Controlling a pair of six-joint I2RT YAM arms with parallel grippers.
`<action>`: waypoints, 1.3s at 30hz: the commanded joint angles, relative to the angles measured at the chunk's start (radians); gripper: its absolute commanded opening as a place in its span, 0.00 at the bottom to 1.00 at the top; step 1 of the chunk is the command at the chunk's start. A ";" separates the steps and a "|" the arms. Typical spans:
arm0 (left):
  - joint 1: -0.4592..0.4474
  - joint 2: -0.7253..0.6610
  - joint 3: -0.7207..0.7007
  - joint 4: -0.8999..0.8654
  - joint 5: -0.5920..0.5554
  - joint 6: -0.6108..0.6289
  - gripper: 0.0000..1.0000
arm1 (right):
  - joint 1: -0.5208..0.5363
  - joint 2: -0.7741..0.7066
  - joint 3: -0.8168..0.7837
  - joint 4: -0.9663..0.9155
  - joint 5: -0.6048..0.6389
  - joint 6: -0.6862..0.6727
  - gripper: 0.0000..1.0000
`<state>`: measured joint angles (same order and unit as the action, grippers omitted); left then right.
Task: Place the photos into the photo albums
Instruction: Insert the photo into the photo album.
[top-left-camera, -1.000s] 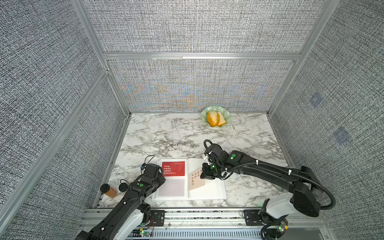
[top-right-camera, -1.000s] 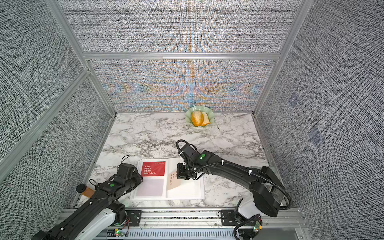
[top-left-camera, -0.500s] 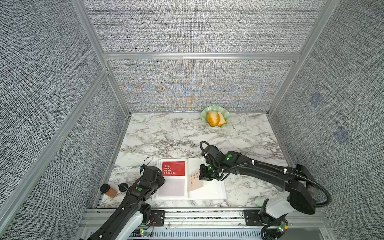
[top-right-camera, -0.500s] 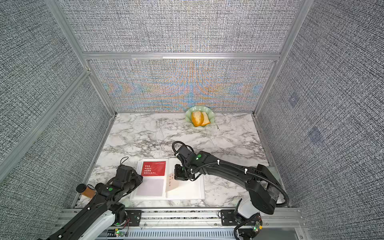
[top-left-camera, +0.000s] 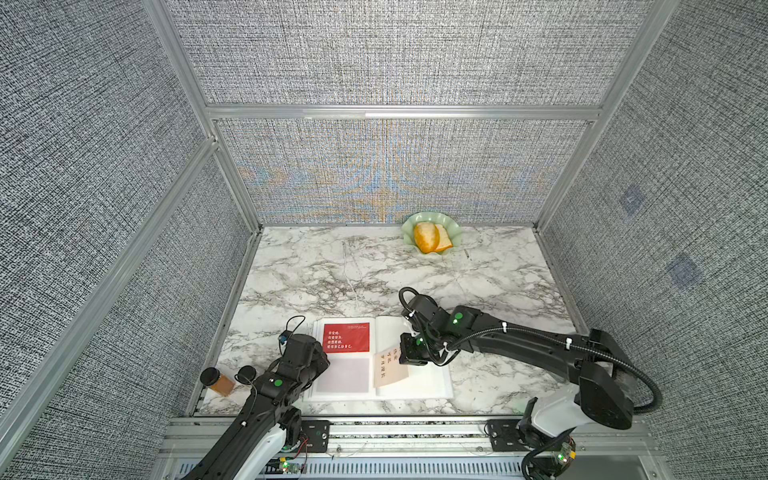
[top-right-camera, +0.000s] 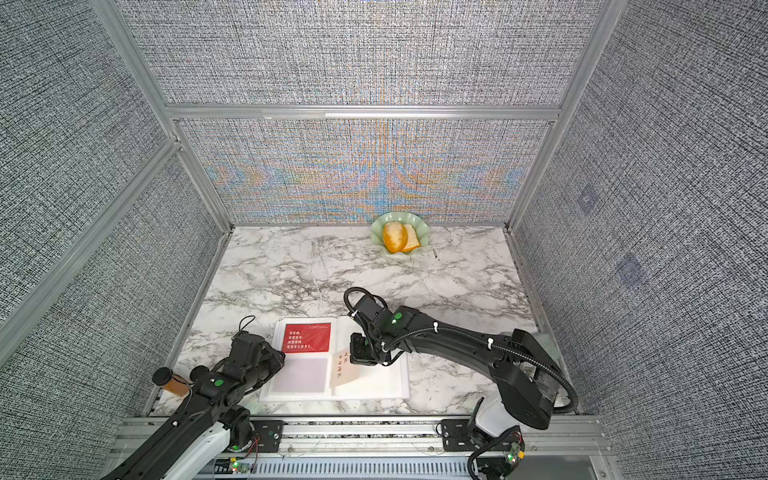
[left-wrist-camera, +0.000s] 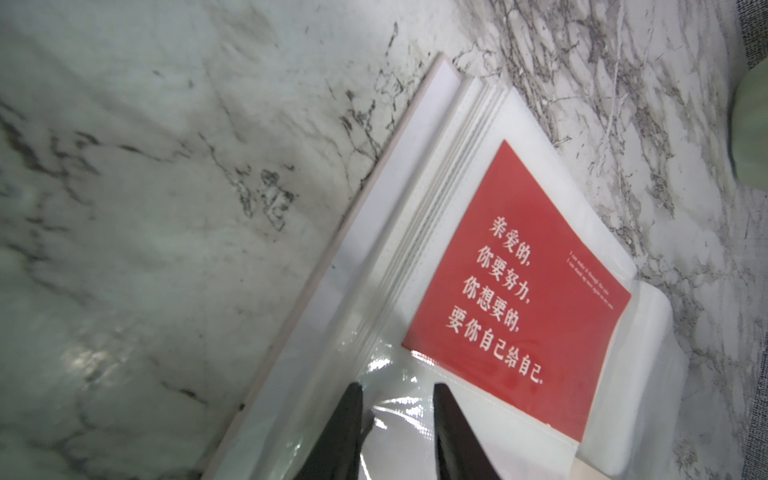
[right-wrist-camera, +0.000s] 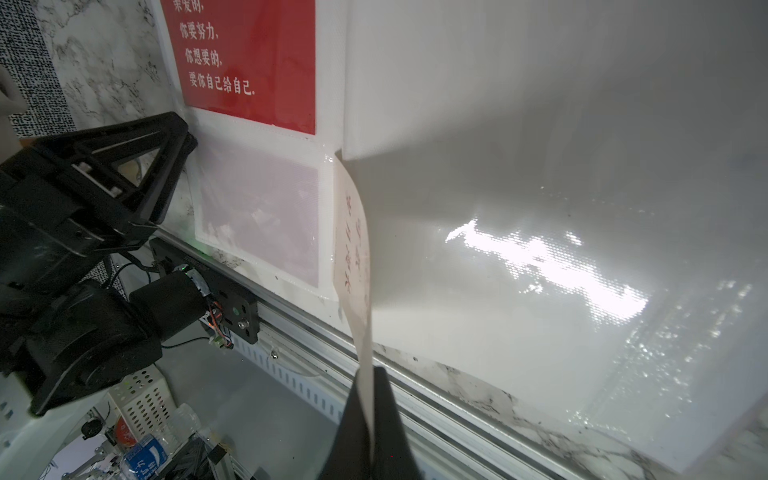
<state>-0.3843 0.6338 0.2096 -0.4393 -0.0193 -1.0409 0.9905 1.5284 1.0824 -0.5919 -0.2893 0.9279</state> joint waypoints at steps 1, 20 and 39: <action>0.001 0.002 -0.003 -0.087 0.002 -0.001 0.33 | 0.006 0.002 -0.006 0.013 0.007 0.019 0.00; 0.000 -0.014 0.010 -0.116 0.004 -0.019 0.33 | 0.010 0.000 -0.109 0.149 -0.010 0.043 0.00; -0.002 -0.032 0.025 -0.141 -0.010 -0.026 0.33 | 0.041 0.221 -0.038 0.377 -0.086 0.067 0.04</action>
<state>-0.3847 0.6041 0.2325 -0.5327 -0.0196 -1.0588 1.0237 1.7370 1.0275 -0.2405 -0.3622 0.9890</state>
